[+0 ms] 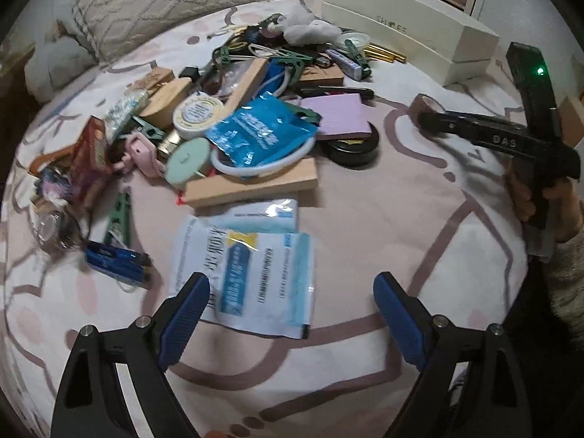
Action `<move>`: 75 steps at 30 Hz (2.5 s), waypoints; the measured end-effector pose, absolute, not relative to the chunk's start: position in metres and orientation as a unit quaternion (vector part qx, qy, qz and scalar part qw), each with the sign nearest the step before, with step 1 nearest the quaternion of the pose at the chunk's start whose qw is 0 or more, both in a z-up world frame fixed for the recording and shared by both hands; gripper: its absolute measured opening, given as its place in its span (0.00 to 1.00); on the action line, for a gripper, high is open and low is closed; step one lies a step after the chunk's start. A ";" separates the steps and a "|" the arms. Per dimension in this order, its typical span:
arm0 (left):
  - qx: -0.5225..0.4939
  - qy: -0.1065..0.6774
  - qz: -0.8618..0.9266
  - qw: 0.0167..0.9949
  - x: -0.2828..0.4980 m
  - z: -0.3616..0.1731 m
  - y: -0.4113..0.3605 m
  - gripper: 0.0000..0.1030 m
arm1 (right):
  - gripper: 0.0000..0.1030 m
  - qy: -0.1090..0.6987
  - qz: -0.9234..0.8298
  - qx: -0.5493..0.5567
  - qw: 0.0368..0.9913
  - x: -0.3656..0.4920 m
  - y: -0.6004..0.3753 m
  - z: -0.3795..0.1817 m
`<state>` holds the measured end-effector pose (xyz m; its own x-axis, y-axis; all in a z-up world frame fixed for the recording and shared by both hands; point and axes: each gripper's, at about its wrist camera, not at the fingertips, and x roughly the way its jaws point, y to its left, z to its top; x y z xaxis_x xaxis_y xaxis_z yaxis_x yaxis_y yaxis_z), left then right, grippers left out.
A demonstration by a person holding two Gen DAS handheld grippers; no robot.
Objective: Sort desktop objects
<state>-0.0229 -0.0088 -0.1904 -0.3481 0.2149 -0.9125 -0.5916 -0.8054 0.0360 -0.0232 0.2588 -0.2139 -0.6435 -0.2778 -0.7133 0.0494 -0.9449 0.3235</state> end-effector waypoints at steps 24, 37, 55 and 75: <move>-0.543 0.125 0.794 0.242 -0.051 -0.210 -0.048 0.96 | 0.43 -0.139 -0.895 0.413 0.091 -0.022 0.259 -0.214; -0.543 0.173 0.794 0.212 -0.033 -0.202 -0.032 0.96 | 0.43 -0.139 -0.895 0.413 0.091 -0.023 0.259 -0.215; -0.570 0.188 0.767 0.227 -0.063 -0.216 -0.019 0.96 | 0.43 -0.131 -0.897 0.413 0.088 -0.021 0.254 -0.216; -0.557 0.166 0.787 0.207 -0.053 -0.211 -0.021 0.79 | 0.42 -0.114 -0.907 0.398 0.078 -0.019 0.253 -0.208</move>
<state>-0.0528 -0.0207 -0.2112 -0.2943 0.1408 -0.9453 -0.5109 -0.8591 0.0311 -0.0186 0.2529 -0.2077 -0.6711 -0.2320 -0.7042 0.0509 -0.9619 0.2685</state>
